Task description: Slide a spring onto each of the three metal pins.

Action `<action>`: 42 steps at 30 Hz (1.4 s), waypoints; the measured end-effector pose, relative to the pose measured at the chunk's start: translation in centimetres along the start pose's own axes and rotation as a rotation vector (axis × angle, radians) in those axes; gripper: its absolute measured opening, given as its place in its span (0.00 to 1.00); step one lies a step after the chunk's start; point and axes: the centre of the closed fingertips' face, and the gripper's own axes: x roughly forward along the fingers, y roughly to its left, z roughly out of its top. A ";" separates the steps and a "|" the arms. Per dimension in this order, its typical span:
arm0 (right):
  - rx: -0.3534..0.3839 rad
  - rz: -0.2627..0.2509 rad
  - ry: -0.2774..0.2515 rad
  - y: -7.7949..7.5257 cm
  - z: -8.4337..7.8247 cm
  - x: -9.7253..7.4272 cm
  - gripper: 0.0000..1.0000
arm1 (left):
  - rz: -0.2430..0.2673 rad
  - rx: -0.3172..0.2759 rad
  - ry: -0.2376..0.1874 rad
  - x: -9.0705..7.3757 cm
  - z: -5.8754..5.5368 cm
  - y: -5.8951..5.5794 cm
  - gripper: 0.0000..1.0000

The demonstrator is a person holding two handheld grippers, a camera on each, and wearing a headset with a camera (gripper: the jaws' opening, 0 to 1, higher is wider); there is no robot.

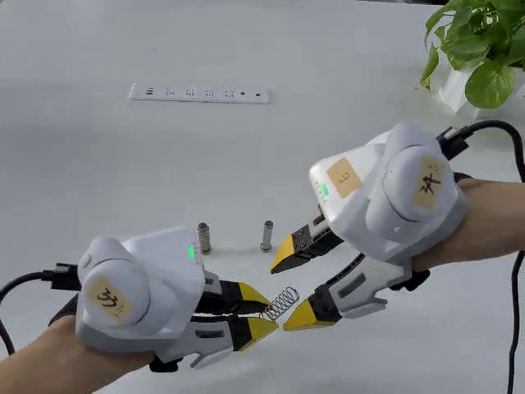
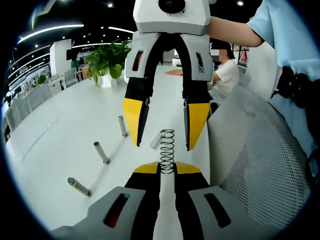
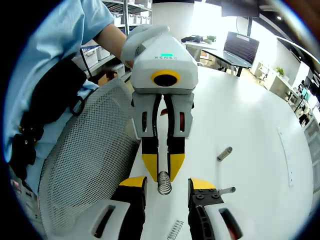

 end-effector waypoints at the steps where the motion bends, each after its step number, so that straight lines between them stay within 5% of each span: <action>1: 0.000 0.007 0.002 0.0 0.0 0.1 0.28 | 0.003 -0.005 -0.004 0.0 0.0 0.0 0.06; 10: -0.008 0.073 0.075 0.1 -0.9 0.9 0.19 | 0.028 -0.034 -0.047 0.1 0.6 0.2 0.06; 23: -0.004 0.098 0.089 0.4 -0.8 0.8 0.09 | 0.048 -0.064 -0.086 0.0 0.9 0.3 0.06; 42: 0.033 0.113 0.085 0.3 -0.7 0.5 0.08 | 0.058 -0.090 -0.119 0.0 1.3 0.3 0.07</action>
